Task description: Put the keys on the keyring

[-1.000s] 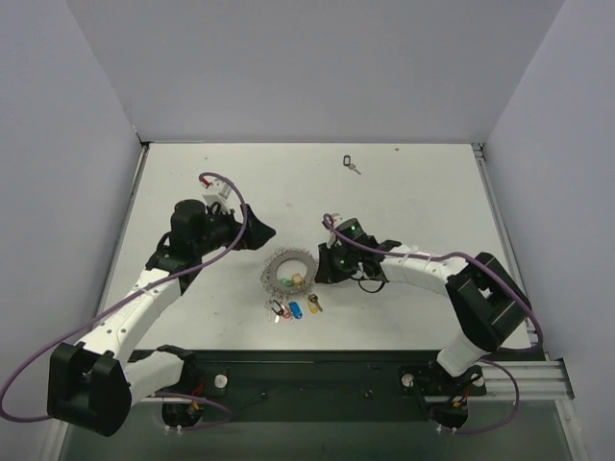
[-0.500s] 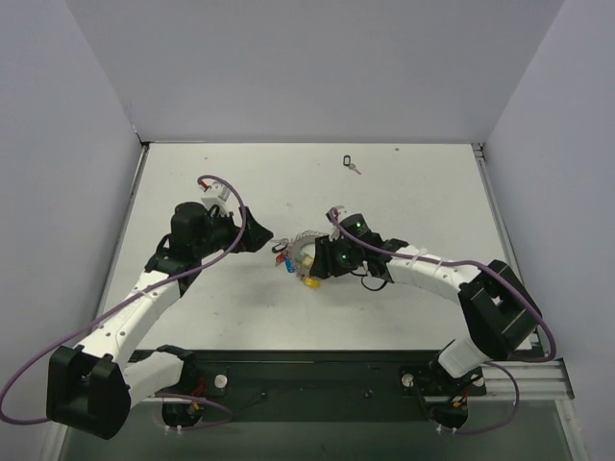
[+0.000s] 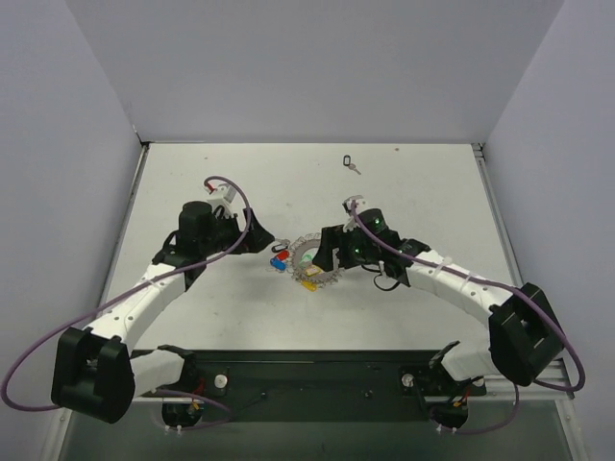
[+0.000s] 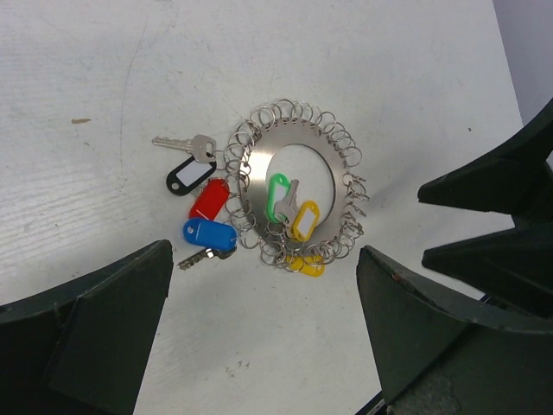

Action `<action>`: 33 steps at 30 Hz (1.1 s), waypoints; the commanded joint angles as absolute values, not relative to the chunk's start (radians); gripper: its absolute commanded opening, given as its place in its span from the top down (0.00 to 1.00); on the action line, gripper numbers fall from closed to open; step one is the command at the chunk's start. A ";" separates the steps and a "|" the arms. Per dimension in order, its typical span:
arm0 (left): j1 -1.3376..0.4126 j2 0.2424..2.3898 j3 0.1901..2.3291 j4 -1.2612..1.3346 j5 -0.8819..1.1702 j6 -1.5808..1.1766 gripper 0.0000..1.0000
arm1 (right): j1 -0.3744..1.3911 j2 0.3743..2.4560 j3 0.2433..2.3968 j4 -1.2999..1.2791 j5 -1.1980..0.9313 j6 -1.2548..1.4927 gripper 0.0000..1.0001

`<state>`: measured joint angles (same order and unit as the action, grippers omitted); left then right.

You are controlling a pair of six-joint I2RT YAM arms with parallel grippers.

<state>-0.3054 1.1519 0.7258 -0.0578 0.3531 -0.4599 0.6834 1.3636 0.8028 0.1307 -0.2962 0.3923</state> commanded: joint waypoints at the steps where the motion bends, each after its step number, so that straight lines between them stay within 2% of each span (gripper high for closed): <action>1: -0.305 1.195 0.770 -0.049 0.380 -0.459 0.03 | 0.577 1.373 0.839 0.121 -0.325 0.434 0.27; 13: -0.325 1.360 0.833 -0.032 0.408 -0.471 0.03 | 0.505 1.446 0.888 0.126 -0.351 0.425 0.27; 22: -0.357 1.524 0.937 0.046 0.414 -0.457 0.03 | 0.466 1.591 0.985 0.112 -0.339 0.400 0.27; 33: -0.362 1.684 1.066 0.025 0.423 -0.434 0.03 | 0.448 1.753 1.126 0.084 -0.328 0.402 0.30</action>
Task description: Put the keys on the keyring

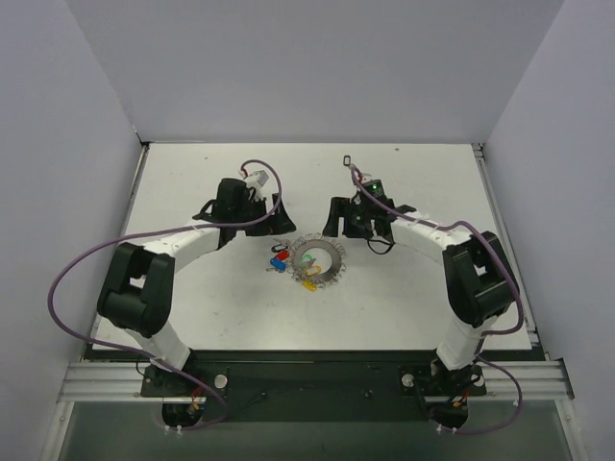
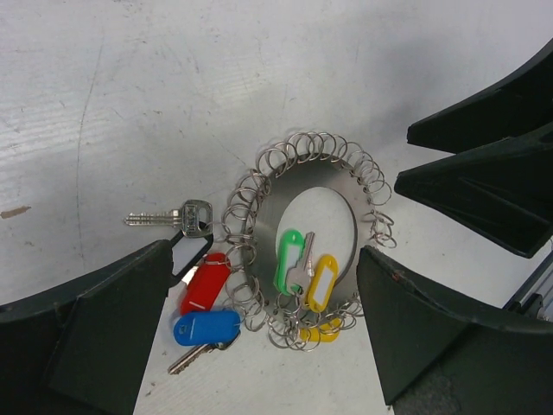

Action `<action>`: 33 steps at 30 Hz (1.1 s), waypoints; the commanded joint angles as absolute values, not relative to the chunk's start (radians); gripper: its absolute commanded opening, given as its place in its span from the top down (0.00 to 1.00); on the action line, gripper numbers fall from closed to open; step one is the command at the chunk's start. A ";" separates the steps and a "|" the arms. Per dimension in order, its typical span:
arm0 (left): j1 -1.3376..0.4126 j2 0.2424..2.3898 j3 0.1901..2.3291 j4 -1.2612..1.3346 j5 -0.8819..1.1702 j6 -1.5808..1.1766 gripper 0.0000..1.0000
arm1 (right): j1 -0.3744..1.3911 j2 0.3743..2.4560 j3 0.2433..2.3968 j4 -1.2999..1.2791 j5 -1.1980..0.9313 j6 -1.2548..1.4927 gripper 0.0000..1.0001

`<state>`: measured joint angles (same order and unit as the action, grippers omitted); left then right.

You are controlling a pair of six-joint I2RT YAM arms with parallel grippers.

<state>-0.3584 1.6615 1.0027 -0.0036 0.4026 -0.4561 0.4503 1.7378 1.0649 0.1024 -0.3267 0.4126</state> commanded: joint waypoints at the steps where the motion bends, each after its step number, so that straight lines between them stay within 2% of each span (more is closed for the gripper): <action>1: -0.364 1.690 1.069 0.025 0.425 -0.431 0.03 | 0.449 1.758 1.137 0.083 -0.331 0.399 0.30; 14: -0.322 1.740 1.089 0.055 0.472 -0.503 0.03 | 0.497 1.832 1.230 0.109 -0.437 0.382 0.36; 26: -0.298 1.657 1.013 0.025 0.460 -0.508 0.03 | 0.637 1.850 1.270 0.028 -0.397 0.347 0.36; 33: -0.296 1.563 0.928 -0.035 0.451 -0.495 0.03 | 0.681 1.803 1.209 0.008 -0.364 0.368 0.37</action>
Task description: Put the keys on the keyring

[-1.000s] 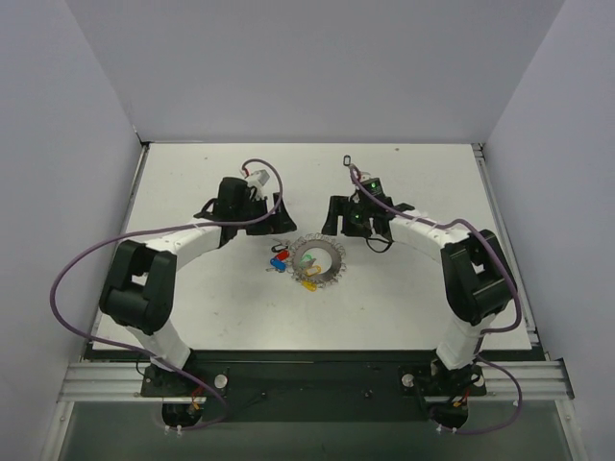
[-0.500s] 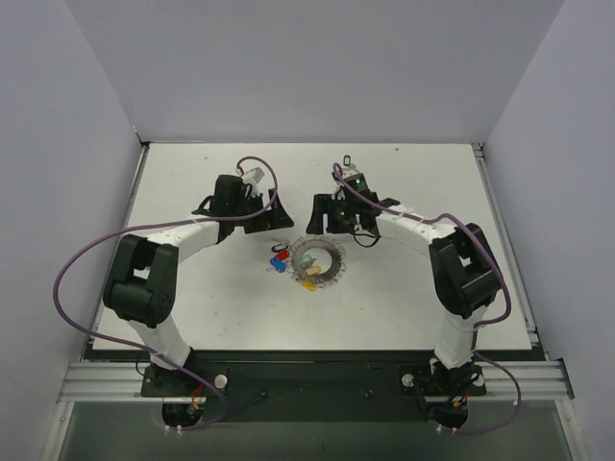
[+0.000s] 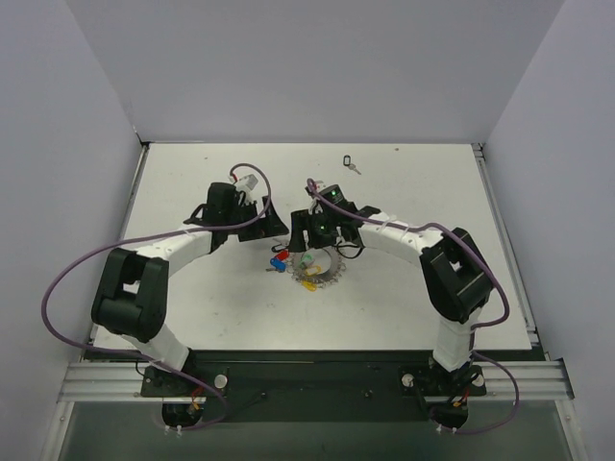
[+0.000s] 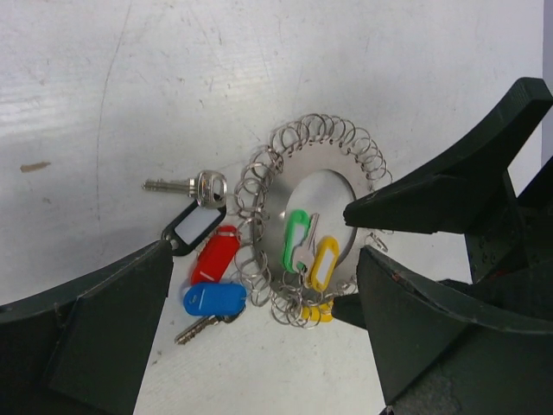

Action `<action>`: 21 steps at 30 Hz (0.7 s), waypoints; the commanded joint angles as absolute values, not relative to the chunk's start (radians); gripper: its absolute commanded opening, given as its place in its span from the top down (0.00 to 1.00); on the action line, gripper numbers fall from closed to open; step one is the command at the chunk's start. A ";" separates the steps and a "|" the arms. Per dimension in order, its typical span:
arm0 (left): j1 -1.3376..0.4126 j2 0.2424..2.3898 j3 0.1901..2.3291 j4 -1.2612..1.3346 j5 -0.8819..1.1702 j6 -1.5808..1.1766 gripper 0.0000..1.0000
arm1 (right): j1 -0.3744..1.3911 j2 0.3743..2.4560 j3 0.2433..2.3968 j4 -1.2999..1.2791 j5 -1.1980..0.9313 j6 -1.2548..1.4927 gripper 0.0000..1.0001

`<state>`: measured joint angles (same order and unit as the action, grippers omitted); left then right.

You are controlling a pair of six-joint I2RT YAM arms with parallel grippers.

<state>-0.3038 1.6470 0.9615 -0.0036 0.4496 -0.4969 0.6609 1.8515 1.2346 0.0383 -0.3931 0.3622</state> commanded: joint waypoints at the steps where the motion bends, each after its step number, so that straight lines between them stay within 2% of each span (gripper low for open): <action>1: -0.296 1.549 0.917 -0.040 0.443 -0.492 0.03 | 0.686 1.786 1.198 0.008 -0.356 0.370 0.37; 9: -0.296 1.459 0.841 -0.048 0.413 -0.491 0.05 | 0.696 1.766 1.183 0.006 -0.328 0.364 0.37; 21: -0.287 1.499 0.871 -0.054 0.416 -0.479 0.07 | 0.696 1.807 1.226 0.003 -0.333 0.322 0.38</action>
<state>-0.2996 1.4899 0.8417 -0.0574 0.4221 -0.4927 0.6899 1.8194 1.1839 0.0174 -0.3405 0.3557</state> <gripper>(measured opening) 0.934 0.627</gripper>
